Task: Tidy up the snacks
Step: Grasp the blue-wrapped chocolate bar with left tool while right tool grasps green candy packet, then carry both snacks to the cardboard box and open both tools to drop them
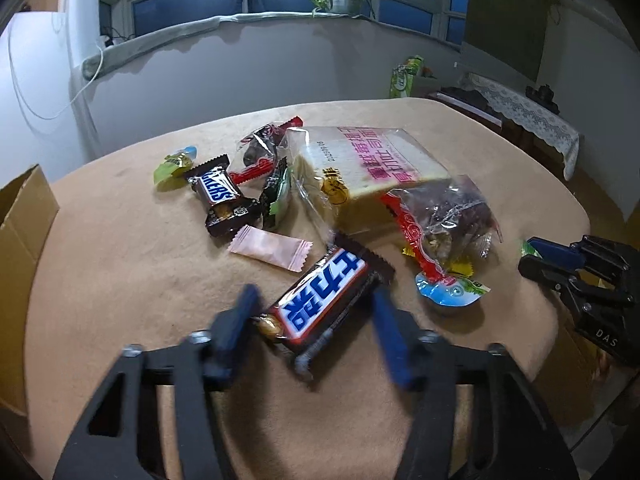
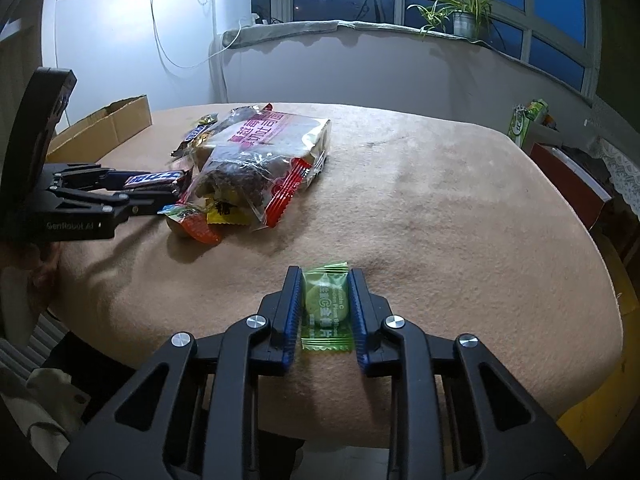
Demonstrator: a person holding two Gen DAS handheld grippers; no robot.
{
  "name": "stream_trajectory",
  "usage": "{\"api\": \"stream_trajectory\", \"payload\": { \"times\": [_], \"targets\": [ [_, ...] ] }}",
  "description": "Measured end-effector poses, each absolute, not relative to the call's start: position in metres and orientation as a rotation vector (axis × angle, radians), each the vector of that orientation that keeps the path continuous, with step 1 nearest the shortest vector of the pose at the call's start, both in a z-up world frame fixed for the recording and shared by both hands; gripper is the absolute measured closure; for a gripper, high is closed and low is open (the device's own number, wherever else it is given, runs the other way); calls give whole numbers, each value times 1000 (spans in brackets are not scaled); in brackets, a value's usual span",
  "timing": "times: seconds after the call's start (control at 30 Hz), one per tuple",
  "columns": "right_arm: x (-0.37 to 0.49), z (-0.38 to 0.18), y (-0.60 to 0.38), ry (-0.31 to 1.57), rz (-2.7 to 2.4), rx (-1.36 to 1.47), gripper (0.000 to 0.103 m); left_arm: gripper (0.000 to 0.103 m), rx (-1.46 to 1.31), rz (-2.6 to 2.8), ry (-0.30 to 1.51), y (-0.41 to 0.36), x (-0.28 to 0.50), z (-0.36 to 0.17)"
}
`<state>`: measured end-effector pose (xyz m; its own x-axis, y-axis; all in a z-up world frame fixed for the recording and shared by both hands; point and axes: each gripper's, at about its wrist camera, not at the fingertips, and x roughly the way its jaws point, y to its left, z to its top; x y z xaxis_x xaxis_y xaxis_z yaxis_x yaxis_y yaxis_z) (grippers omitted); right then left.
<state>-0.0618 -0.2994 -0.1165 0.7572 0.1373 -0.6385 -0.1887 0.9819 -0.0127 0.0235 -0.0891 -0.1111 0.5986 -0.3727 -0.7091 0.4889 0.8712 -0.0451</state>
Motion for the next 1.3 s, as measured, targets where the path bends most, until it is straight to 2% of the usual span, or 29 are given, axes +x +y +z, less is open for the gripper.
{"api": "stream_trajectory", "payload": {
  "times": [0.13,0.27,0.37,0.73,0.93,1.3],
  "targets": [
    [-62,-117,-302,684,176,-56,80,60,154,-521,785,-87,22,-110],
    [-62,-114,-304,676,174,-24,80,71,117,-531,784,-83,20,-109],
    [-62,-113,-304,673,169,-11,80,75,110,-543,774,-83,14,-106],
    [-64,-95,-298,641,158,1,80,76,46,-539,730,-64,9,-95],
    [-60,-73,-278,602,183,-22,80,76,23,-491,666,-39,1,-68],
    [-26,-20,-177,492,368,-93,80,76,-37,-294,547,53,-9,-18]
  ]
}}
